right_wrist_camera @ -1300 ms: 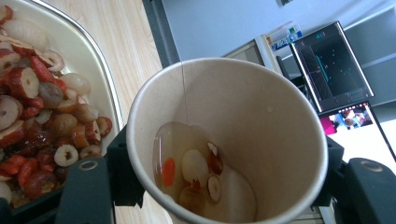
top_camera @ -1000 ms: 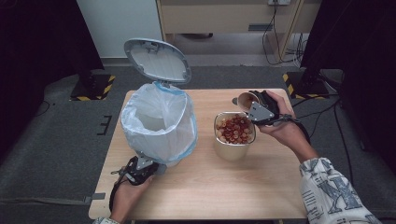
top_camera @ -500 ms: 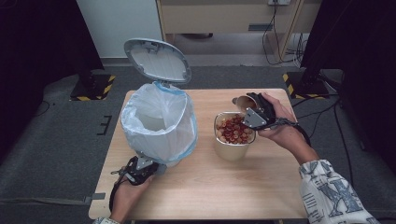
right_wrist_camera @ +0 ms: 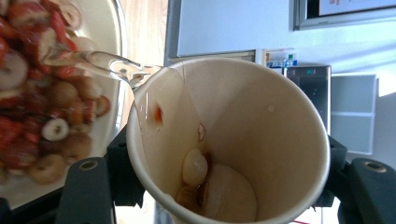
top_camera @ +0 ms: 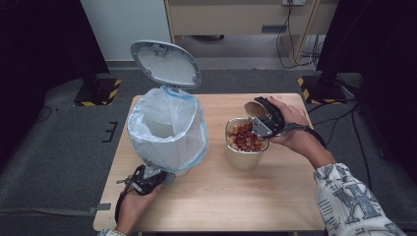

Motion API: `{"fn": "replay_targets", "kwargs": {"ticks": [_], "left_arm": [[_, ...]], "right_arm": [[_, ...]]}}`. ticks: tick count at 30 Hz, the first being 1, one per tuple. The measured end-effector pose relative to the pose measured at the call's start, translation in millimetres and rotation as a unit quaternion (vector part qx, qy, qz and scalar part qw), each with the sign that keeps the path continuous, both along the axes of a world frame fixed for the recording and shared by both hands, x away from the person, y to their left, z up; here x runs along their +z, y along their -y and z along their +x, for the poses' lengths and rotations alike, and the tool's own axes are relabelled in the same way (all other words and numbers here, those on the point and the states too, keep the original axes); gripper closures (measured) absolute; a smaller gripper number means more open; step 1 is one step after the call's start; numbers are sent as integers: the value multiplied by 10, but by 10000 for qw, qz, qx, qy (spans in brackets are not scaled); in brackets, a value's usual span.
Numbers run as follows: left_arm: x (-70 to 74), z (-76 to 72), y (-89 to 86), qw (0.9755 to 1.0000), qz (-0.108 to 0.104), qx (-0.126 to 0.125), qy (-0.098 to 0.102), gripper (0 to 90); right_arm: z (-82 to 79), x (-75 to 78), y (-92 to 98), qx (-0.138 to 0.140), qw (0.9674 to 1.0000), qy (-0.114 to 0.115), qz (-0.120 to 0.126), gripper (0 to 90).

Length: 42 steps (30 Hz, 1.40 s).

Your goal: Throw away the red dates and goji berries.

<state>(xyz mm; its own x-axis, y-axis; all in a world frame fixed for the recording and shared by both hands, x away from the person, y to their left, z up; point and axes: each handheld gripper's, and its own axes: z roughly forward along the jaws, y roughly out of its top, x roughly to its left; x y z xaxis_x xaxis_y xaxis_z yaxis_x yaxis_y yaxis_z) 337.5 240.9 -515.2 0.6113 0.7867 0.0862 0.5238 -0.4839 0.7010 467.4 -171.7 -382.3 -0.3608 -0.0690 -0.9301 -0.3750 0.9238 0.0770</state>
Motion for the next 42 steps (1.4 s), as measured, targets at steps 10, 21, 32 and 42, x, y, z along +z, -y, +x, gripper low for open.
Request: {"fn": "replay_targets", "kwargs": {"ticks": [10,21,32,42], "left_arm": [[0,-1,-1,10000,-1,-1,-1,884],[0,-2,-1,10000,-3,1,1,884],[0,-2,-1,10000,-3,0,1,884],[0,-3,-1,10000,-6,1,0,883]], "right_arm": [[-57,7,-25,245,9941,511,-926,318],[-158,-51,-80,514,9813,922,-1612,319],[-238,-42,-143,695,9723,1258,-1841,318],[-317,-73,-199,877,9589,1578,-2191,318]]}}
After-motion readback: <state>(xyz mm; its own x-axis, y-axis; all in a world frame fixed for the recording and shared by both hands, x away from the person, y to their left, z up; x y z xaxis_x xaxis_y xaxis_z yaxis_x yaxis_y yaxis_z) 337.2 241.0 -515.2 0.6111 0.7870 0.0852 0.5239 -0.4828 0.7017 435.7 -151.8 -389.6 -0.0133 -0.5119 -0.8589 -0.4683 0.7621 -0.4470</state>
